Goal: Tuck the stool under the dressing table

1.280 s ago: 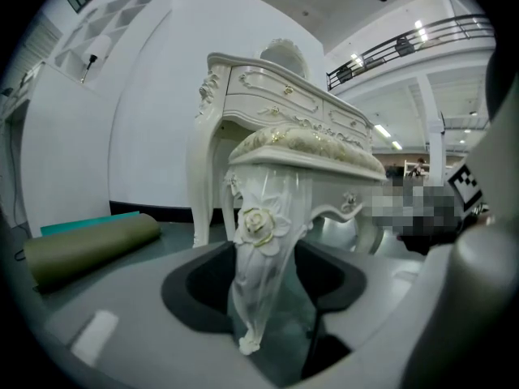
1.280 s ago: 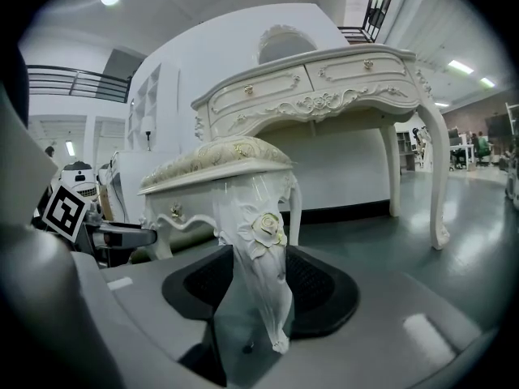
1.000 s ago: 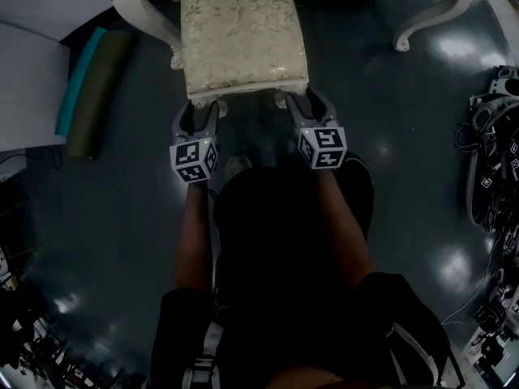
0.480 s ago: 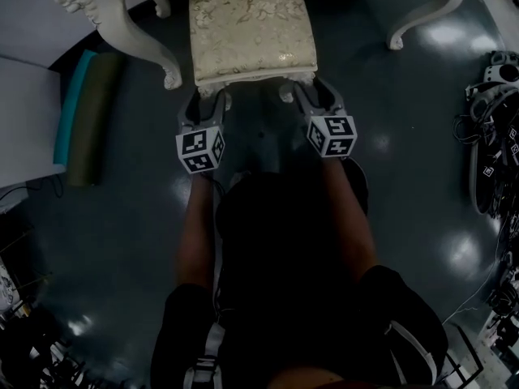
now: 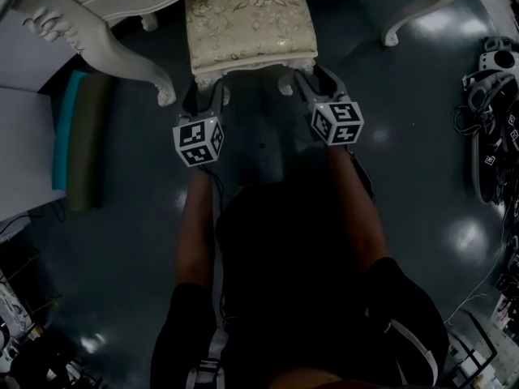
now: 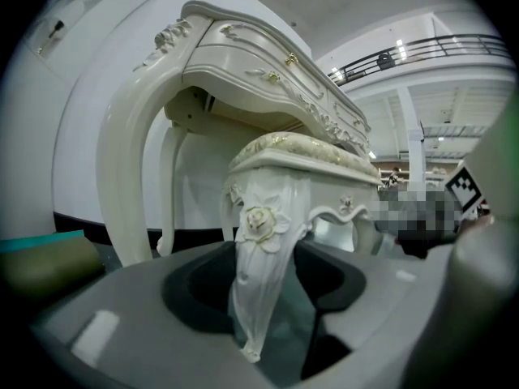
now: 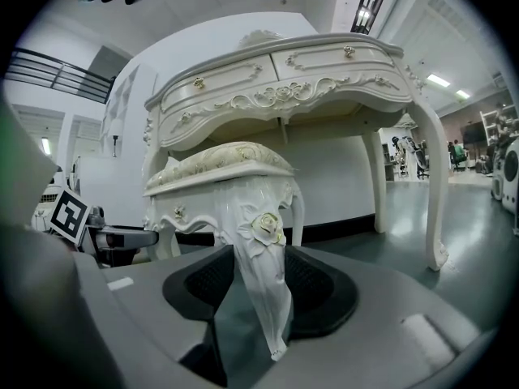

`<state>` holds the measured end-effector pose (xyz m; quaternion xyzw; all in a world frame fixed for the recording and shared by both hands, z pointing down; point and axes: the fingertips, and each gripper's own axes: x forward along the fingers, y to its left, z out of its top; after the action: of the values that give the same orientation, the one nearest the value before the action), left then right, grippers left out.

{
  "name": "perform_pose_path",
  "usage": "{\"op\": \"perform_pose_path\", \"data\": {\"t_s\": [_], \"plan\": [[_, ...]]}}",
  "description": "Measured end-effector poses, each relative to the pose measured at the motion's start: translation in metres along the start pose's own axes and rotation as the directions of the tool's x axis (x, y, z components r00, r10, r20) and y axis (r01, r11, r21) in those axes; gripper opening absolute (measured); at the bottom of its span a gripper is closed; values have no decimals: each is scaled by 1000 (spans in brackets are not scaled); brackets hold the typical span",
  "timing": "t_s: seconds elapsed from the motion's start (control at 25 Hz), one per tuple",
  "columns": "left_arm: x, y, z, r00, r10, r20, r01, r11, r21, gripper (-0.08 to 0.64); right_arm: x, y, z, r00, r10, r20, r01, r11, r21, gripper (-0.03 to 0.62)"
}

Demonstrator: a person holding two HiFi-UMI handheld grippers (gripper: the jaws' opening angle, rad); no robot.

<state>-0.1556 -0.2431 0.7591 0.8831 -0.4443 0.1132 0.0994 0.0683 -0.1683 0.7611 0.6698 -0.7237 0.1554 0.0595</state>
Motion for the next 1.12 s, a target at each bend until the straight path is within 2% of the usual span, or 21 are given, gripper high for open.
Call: {"op": "perform_pose_path", "data": {"t_s": [0.68,1.12], "plan": [[63,16,19,999,-13,50,14,1000,-16,236,52,-29,20,998,3,57,-5,999,34,198],[93,17,28,999,-22,33,23,1000,-20,238,79,-49,30,999,13,49,-15,999,36,200]]}}
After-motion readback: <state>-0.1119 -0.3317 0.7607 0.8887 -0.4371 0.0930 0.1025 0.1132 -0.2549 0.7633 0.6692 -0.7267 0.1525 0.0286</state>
